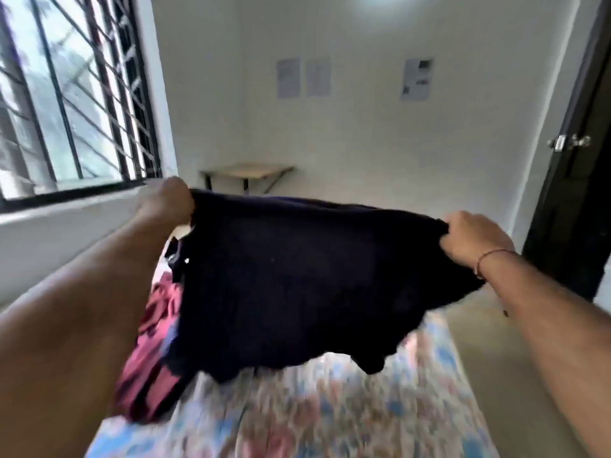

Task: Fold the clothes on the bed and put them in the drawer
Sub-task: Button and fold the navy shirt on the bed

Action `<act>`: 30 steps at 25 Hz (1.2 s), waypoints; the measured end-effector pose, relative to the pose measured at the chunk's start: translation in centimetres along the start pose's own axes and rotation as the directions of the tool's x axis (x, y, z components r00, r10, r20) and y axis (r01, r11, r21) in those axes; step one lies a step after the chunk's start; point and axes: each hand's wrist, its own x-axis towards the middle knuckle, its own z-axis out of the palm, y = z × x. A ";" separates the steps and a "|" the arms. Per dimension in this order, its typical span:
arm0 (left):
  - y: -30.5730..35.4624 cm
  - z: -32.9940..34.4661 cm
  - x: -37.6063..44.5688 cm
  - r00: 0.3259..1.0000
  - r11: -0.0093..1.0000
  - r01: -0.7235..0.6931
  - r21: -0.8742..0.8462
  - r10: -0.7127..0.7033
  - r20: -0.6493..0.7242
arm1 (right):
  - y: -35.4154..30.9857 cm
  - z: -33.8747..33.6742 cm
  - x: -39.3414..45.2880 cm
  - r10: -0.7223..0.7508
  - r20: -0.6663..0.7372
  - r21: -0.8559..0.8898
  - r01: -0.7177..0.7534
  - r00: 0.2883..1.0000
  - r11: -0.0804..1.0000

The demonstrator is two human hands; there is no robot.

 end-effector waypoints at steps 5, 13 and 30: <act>9.8 -7.9 7.8 0.949 0.506 -0.019 -0.862 -0.262 -0.175 | -3.4 -11.1 7.9 0.077 -0.556 0.102 -0.024 0.828 0.995; -8.2 -6.4 -8.6 0.748 0.827 -0.344 0.445 0.528 -0.403 | 3.7 -1.8 -4.9 -0.243 -0.480 -0.194 0.168 0.843 0.966; -32.3 -1.5 -38.1 0.831 0.834 -0.412 0.368 0.178 0.527 | 10.2 11.6 -43.1 -0.185 0.515 -0.198 0.327 0.837 0.924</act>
